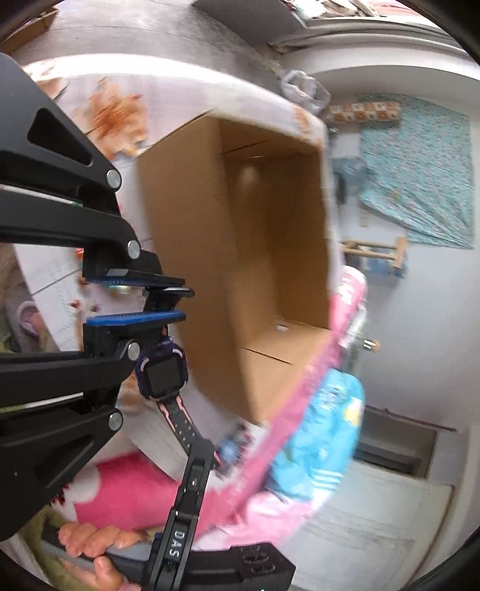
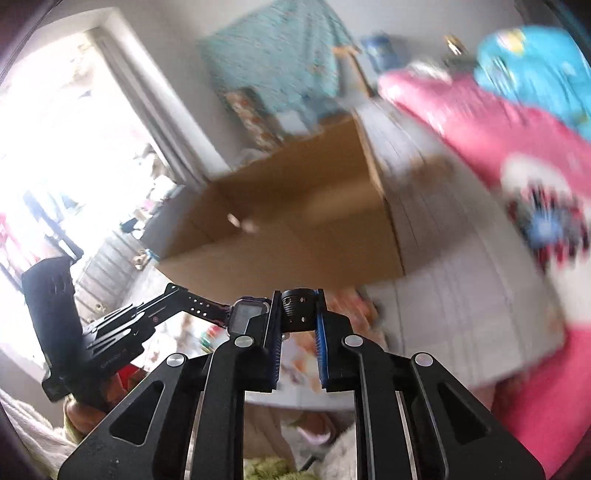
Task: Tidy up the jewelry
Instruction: 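Lift the black smartwatch with the right gripper toward the cardboard box, then lower the smartwatch into the box and open the right gripper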
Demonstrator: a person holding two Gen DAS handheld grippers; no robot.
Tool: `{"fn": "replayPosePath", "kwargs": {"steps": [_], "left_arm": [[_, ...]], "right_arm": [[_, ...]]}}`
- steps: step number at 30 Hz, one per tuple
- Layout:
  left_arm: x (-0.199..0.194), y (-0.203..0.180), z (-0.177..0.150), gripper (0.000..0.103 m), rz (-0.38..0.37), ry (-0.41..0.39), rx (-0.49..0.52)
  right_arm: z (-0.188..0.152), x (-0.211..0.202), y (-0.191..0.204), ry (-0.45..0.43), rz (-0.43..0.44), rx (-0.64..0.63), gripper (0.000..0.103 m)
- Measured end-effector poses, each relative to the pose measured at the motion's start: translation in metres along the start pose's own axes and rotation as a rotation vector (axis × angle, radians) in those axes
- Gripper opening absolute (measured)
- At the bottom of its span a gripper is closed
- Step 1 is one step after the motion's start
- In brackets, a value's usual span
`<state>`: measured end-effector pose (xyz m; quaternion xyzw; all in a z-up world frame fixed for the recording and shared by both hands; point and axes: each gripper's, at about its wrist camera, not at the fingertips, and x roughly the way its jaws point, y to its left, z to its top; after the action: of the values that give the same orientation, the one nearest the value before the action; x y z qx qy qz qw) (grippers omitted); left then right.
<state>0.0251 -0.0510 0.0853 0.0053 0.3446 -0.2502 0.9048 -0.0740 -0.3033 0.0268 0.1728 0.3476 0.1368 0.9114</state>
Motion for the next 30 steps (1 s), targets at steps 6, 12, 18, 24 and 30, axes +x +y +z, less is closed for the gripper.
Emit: {"fn": "replayPosePath", "kwargs": {"steps": [6, 12, 18, 24, 30], "left_arm": [[-0.016, 0.022, 0.083, 0.011, 0.093, -0.132, 0.101], [0.092, 0.066, 0.133, 0.011, 0.177, 0.164, 0.110], [0.182, 0.104, 0.141, 0.012, 0.224, 0.426, 0.051], [0.198, 0.100, 0.139, 0.015, 0.235, 0.472, 0.061], [0.192, 0.099, 0.147, 0.028, 0.207, 0.410, 0.045]], "right_arm": [[0.097, 0.022, 0.049, -0.055, 0.058, -0.200, 0.014], [0.170, 0.154, 0.054, 0.235, -0.019, -0.233, 0.014], [0.178, 0.240, 0.030, 0.450, -0.157, -0.260, 0.020], [0.168, 0.246, 0.006, 0.494, -0.258, -0.274, 0.042], [0.170, 0.214, -0.002, 0.396, -0.245, -0.299, 0.042]]}}
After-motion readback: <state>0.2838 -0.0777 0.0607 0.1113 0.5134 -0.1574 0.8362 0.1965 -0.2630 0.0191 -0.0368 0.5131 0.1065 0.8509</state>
